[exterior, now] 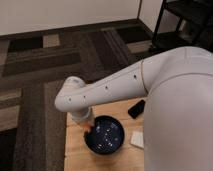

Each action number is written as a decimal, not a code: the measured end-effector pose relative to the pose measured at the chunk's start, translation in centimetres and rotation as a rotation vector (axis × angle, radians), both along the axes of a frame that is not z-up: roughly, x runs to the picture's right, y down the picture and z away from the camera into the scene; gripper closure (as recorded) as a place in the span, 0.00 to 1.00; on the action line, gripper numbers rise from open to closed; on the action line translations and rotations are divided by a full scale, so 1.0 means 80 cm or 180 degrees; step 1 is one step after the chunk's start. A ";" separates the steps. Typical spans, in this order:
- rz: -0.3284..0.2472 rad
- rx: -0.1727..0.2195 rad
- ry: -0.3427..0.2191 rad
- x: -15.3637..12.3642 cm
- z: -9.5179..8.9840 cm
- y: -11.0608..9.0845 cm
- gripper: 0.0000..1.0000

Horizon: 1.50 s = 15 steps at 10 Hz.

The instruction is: Place the pepper in the ceramic bowl

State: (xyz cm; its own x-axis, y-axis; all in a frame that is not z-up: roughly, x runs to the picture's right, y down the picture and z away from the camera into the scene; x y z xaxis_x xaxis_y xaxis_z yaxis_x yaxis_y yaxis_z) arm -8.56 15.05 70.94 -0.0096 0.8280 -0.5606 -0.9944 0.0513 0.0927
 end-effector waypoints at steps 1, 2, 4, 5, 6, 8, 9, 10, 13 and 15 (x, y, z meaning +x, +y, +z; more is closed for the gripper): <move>0.0007 0.0015 0.0002 0.003 -0.002 -0.008 1.00; 0.0018 0.0043 0.0004 0.008 -0.004 -0.018 1.00; 0.0038 0.0087 -0.0002 0.015 -0.012 -0.028 1.00; 0.0038 0.0083 -0.0047 0.010 -0.017 -0.022 1.00; 0.0075 0.0064 -0.0082 0.006 -0.022 -0.011 1.00; 0.0177 0.0050 -0.0113 0.006 -0.030 0.009 1.00; 0.0230 0.0047 -0.0118 0.008 -0.031 0.015 1.00; 0.0225 0.0051 -0.0131 0.007 -0.031 0.016 1.00; 0.0226 0.0051 -0.0132 0.007 -0.031 0.016 1.00; 0.0225 0.0051 -0.0133 0.006 -0.031 0.016 1.00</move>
State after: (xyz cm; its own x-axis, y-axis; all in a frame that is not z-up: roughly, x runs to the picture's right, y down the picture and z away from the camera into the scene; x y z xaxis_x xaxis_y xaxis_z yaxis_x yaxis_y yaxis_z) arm -8.06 16.32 68.47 -0.0453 0.8349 -0.5485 -0.9985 -0.0205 0.0513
